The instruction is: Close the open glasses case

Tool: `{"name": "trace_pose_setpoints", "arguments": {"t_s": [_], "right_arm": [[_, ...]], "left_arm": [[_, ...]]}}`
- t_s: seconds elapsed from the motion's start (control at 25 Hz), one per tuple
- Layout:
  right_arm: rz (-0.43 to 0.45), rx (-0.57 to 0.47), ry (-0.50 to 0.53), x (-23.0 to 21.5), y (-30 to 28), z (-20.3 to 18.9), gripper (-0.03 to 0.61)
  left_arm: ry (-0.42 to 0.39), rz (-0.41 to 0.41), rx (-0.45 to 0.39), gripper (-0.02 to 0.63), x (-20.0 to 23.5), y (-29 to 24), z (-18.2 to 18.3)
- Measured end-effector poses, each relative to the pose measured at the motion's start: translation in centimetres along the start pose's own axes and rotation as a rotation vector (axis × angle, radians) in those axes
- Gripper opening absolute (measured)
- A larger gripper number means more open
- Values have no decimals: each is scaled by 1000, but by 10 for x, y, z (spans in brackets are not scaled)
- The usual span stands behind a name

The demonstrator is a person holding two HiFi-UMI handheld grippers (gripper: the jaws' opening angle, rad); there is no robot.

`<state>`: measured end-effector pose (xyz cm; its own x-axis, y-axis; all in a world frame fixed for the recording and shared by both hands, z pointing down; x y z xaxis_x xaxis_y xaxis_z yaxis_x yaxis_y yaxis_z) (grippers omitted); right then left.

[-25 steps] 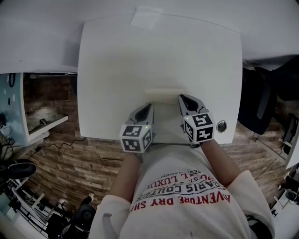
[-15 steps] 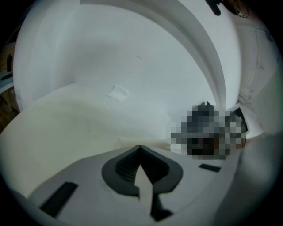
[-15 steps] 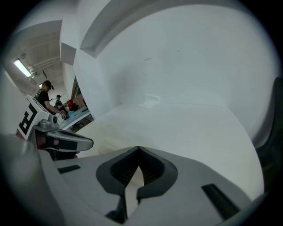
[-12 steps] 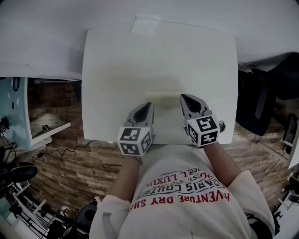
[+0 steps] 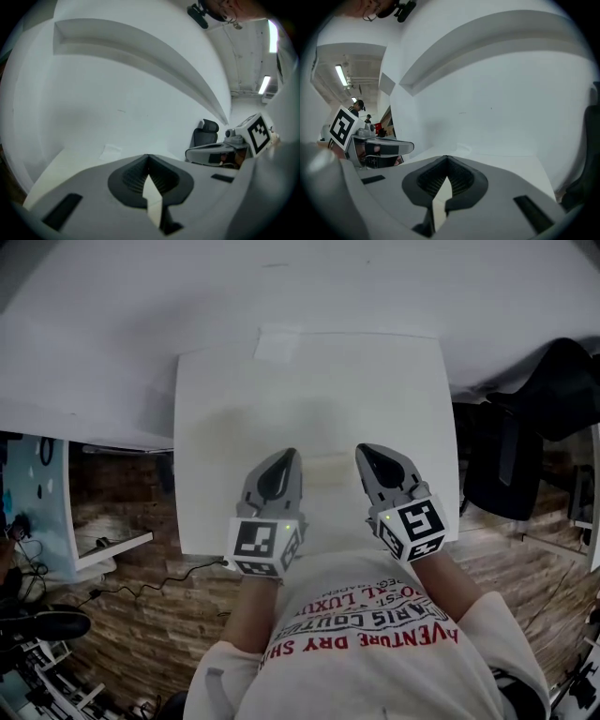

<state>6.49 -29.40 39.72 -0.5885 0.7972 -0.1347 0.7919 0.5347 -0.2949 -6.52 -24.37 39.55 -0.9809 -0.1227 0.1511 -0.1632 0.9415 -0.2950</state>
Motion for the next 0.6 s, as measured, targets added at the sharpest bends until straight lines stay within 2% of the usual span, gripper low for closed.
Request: {"name": "trace_pose_setpoints", "arguments": {"t_s": [0.24,0.6], "right_arm": [[-15,-61,29,0,7,22,12],[-27,-79,28,-2,8,24,12]], "left_arm": [[-80,-31,-69,-2,-9,-1,36],[-98,-63,-69,-2,-15,-9,37]]}}
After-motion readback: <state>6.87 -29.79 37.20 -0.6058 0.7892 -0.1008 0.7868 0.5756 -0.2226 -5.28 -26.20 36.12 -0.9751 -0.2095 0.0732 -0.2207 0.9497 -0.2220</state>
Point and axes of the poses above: the fingertips, and each gripper's own axes: y backward along the fingers, x to its left, z out of its top, the point moved 3 cm from there along y, backward along the fingers, and after that the axes turned 2 degrees about -x, right-handed, at the moved point
